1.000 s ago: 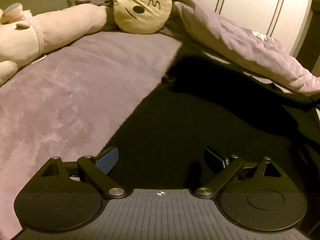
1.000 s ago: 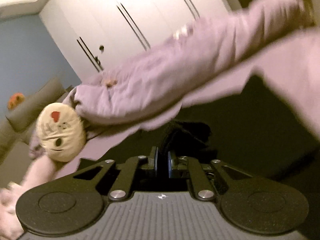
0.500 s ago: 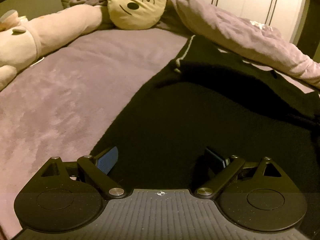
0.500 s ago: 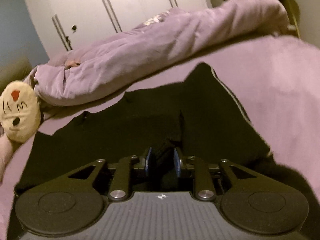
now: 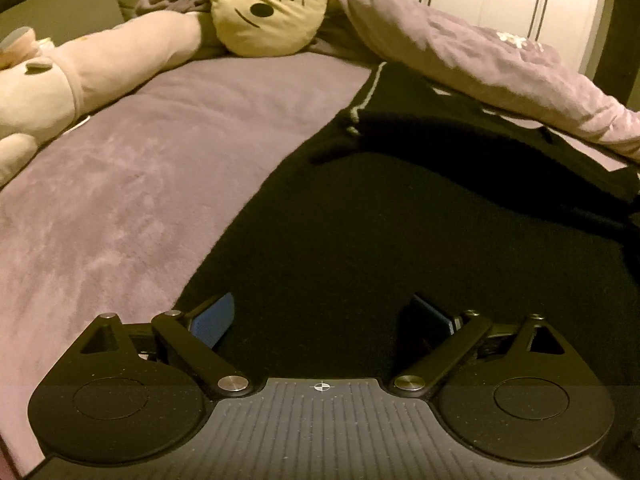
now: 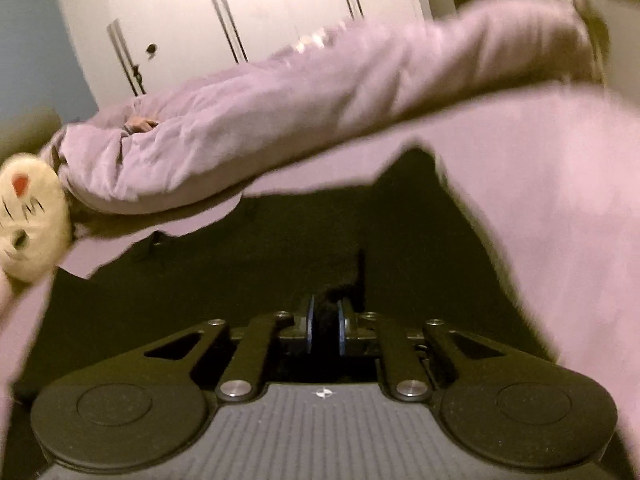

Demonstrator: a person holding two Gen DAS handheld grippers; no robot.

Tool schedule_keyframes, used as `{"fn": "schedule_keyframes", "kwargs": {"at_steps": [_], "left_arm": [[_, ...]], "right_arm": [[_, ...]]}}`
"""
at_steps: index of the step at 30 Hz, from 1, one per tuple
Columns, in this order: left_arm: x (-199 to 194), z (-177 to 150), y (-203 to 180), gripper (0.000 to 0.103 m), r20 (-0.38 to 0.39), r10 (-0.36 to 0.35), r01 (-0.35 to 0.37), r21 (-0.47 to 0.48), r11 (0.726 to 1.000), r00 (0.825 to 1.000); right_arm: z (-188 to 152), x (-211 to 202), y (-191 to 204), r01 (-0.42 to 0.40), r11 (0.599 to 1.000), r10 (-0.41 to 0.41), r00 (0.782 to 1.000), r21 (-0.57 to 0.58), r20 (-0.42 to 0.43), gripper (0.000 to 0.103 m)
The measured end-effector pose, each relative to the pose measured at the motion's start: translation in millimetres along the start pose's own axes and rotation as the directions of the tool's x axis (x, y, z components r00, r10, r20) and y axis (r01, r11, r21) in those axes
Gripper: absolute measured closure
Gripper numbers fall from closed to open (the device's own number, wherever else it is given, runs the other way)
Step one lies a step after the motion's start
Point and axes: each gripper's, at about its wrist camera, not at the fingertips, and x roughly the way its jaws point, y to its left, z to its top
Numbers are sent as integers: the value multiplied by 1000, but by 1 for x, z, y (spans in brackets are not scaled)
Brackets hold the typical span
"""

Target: Fold small clothes

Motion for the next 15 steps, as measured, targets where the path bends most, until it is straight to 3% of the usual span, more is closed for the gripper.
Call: {"fn": "schedule_keyframes", "kwargs": {"at_steps": [4, 6, 7, 15], "left_arm": [[2, -1, -4, 4, 5, 23, -23, 9, 1000, 1000], [1, -3, -5, 4, 11, 28, -28, 10, 1000, 1000], [1, -3, -5, 4, 11, 25, -25, 6, 1000, 1000], [-6, -9, 5, 3, 9, 0, 0, 6, 1000, 1000]], "right_arm": [[0, 5, 20, 125, 972, -113, 991, -199, 70, 92], [-8, 17, 24, 170, 943, -174, 985, -287, 11, 92], [-12, 20, 22, 165, 942, -177, 984, -292, -17, 92], [-36, -41, -8, 123, 976, -124, 992, -181, 2, 84]]}}
